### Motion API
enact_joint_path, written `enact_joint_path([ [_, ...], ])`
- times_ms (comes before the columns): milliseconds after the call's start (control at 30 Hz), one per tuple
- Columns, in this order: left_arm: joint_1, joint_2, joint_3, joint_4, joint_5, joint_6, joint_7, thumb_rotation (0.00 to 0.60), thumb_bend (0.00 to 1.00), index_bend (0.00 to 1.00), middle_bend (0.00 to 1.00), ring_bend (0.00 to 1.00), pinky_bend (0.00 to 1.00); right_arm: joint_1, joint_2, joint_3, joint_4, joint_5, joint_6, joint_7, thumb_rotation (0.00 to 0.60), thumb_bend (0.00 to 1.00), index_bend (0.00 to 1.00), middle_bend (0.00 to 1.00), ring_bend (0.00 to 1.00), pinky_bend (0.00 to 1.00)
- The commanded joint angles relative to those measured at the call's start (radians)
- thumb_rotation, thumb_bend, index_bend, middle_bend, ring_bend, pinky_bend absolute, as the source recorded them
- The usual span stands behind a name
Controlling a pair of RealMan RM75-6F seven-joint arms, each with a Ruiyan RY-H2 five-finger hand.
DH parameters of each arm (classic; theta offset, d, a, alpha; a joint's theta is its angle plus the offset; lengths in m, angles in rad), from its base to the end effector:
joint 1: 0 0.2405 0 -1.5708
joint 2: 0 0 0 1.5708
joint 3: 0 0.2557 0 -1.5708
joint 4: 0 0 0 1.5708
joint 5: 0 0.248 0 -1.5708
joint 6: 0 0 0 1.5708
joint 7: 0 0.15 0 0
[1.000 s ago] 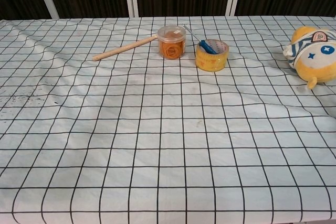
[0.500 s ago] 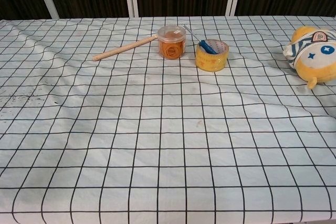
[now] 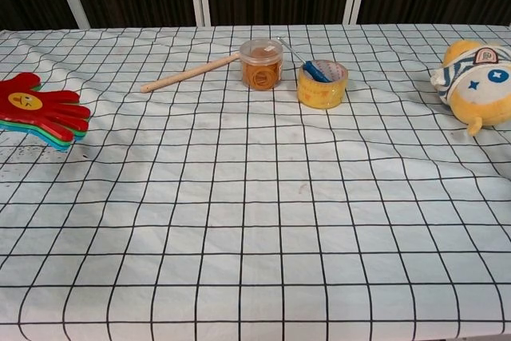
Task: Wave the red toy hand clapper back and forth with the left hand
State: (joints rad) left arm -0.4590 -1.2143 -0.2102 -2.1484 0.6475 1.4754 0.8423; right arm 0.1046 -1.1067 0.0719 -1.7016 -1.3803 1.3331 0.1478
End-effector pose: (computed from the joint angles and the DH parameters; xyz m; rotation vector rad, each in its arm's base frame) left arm -0.1942 0.2605 0.0712 -1.3549 -1.0861 -0.5048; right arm -0.3236 -0.1981 0.1061 1.2792 -1.2167 0.9559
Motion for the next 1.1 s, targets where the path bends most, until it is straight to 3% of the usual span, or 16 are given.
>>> enact_joint_path([
  [33, 0.006, -0.009, -0.023, -0.002, 0.176, -0.047, -0.233, 0.600, 0.53, 0.70, 0.86, 0.81, 0.98, 0.000, 0.000, 0.000, 0.000, 0.001, 0.000, 0.000, 0.600, 0.27, 0.00, 0.00, 0.01, 0.18],
  [100, 0.027, -0.011, -0.026, 0.009, 0.286, -0.088, -0.385, 0.600, 0.53, 0.70, 0.86, 0.81, 0.98, 0.000, 0.000, 0.001, 0.000, 0.001, 0.000, 0.000, 0.600, 0.27, 0.00, 0.00, 0.01, 0.18],
  [267, 0.075, -0.017, 0.009, 0.154, 0.682, -0.142, -0.845, 0.600, 0.53, 0.70, 0.86, 0.81, 0.98, 0.000, 0.000, 0.001, 0.000, 0.000, 0.001, 0.000, 0.600, 0.27, 0.00, 0.00, 0.01, 0.18],
  [400, 0.071, -0.044, 0.036, 0.282, 0.842, -0.124, -1.012, 0.600, 0.53, 0.70, 0.86, 0.81, 0.98, -0.001, 0.000, 0.001, 0.000, 0.001, 0.002, -0.001, 0.600, 0.27, 0.00, 0.00, 0.01, 0.18],
  [700, -0.011, -0.165, 0.042, 0.480, 0.869, -0.216, -1.062, 0.600, 0.53, 0.70, 0.86, 0.81, 0.98, -0.001, 0.000, 0.002, -0.002, 0.006, 0.002, -0.004, 0.600, 0.27, 0.00, 0.00, 0.01, 0.18],
  [1100, -0.135, -0.286, 0.054, 0.656, 0.816, -0.407, -0.906, 0.600, 0.52, 0.68, 0.83, 0.78, 0.96, 0.000, 0.002, 0.004, 0.000, 0.012, -0.003, 0.000, 0.600, 0.27, 0.00, 0.00, 0.01, 0.18],
])
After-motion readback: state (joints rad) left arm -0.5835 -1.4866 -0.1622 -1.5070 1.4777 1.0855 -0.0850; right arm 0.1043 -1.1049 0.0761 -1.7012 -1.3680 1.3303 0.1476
